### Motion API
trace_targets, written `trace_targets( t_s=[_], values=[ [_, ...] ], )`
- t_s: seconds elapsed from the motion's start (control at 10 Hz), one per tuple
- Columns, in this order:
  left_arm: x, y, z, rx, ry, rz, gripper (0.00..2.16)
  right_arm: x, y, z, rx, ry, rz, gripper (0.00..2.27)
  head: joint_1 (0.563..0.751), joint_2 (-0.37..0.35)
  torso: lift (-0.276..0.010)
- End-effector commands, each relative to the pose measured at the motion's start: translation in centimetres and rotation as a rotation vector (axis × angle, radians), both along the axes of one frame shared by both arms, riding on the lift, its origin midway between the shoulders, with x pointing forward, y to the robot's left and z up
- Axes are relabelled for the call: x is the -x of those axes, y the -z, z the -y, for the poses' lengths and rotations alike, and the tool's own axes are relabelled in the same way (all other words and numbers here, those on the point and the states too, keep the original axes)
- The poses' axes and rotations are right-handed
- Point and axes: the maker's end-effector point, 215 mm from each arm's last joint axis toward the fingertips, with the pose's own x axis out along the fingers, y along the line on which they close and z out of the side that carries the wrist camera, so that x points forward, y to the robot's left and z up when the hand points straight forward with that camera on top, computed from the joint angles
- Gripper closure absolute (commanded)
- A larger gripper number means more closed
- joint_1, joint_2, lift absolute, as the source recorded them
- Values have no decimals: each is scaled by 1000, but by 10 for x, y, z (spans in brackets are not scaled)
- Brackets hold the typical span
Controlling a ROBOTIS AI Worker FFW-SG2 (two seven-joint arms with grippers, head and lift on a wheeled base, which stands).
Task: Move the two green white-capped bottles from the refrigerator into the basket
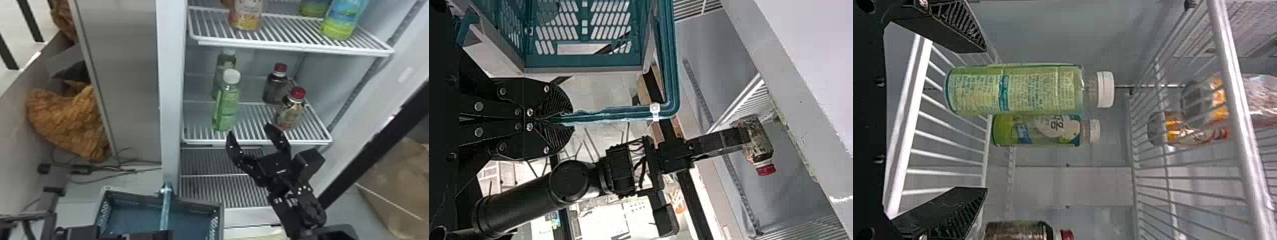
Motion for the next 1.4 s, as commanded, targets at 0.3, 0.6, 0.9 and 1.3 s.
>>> trace_targets(
  t_s=[0.3, 0.6, 0.9, 1.3],
  values=[
    [-3, 0, 0, -10, 5, 6, 1199, -22, -12, -21, 7, -50, 6, 16, 695, -144, -263],
    [-3, 2, 1, -7, 4, -1, 1199, -36, -18, -29, 9, -64, 17, 16, 695, -128, -263],
    [-3, 1, 2, -5, 10, 0, 1194, -52, -17, -34, 5, -76, 8, 16, 695, -116, -263],
    [-4, -1, 5, 5, 16, -1, 1194, -72, -29, -52, 4, -109, 10, 27, 695, -106, -263]
  ],
)
